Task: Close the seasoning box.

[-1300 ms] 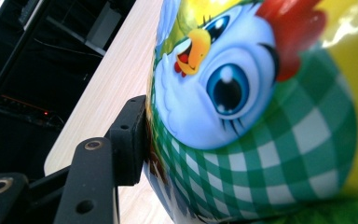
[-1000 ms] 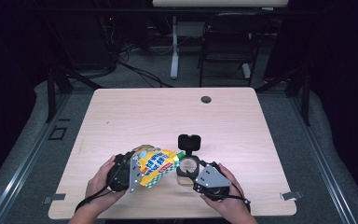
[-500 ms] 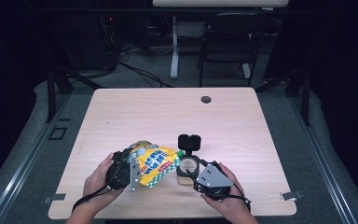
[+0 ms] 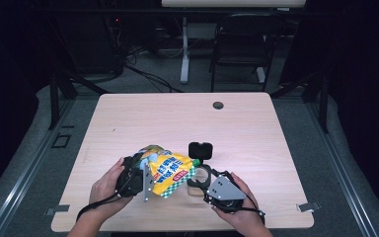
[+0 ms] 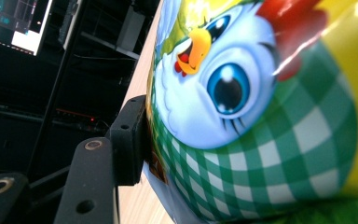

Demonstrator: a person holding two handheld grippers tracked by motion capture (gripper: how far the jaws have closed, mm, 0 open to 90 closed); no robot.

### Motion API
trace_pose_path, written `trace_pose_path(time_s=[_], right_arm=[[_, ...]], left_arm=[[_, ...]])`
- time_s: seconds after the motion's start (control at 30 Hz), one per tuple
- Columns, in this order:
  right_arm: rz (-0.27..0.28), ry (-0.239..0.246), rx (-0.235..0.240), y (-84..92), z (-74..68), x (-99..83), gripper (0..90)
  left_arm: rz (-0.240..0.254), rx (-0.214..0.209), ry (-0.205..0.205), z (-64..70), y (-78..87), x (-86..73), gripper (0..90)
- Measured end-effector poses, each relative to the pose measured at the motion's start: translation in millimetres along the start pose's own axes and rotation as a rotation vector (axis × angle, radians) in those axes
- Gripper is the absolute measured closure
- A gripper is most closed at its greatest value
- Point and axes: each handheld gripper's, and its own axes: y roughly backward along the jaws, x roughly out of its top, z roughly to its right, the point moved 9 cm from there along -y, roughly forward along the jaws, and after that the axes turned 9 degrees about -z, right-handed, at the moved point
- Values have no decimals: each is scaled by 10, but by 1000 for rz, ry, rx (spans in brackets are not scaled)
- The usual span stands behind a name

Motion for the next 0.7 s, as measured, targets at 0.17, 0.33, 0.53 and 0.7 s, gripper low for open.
trace_pose_path(time_s=[0.17,0.33,0.53,0.7], right_arm=[[1,3,-3,13,3,4,513],[9,18,-11,13,-3,15,523],[12,26,-16,12,-13,27,532],[8,37,-21,10,-21,27,539]], left_arm=[[-14,14,-23,-21,-2,-14,476],[-36,13,-55,-5,-14,-38,476],[-42,17,-83,-11,-15,-27,477],[-54,23,-112,-9,-24,-29,477]])
